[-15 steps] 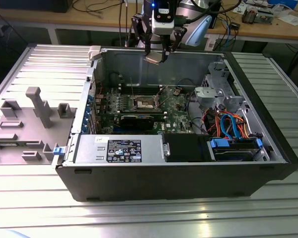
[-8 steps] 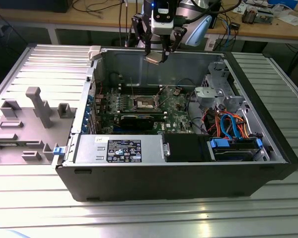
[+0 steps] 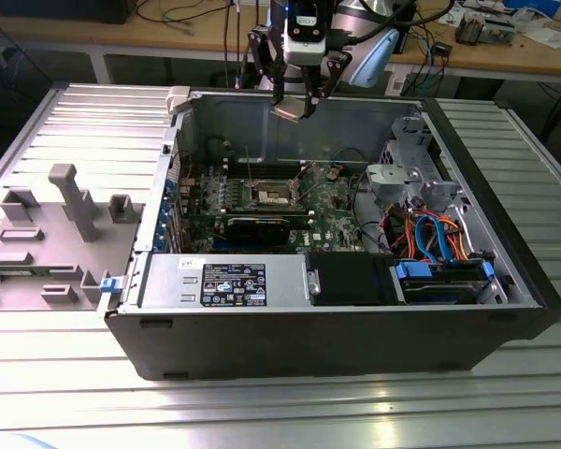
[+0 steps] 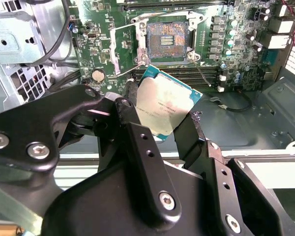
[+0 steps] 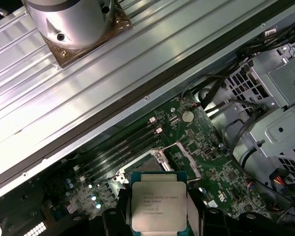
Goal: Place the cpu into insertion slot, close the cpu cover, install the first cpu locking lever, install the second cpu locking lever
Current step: 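Place the cpu into insertion slot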
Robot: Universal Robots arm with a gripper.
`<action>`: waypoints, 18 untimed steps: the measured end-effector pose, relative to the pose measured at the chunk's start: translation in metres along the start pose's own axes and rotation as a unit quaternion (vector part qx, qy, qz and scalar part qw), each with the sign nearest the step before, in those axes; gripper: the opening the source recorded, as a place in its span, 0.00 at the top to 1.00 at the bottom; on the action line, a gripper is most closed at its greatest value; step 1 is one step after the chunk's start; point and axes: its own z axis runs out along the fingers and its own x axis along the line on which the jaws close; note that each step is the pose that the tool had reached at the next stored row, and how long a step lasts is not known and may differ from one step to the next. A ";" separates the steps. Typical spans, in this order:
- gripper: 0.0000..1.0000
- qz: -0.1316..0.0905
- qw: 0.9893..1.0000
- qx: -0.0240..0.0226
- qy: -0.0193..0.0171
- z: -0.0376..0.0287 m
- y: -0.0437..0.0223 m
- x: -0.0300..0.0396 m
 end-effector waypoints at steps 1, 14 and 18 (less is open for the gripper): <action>0.46 0.001 1.000 0.000 0.000 0.0000 0.0000 0.0000; 0.46 0.011 1.000 0.000 -0.001 0.0000 0.0000 0.0000; 0.46 0.014 1.000 0.000 -0.001 0.0000 0.0000 0.0000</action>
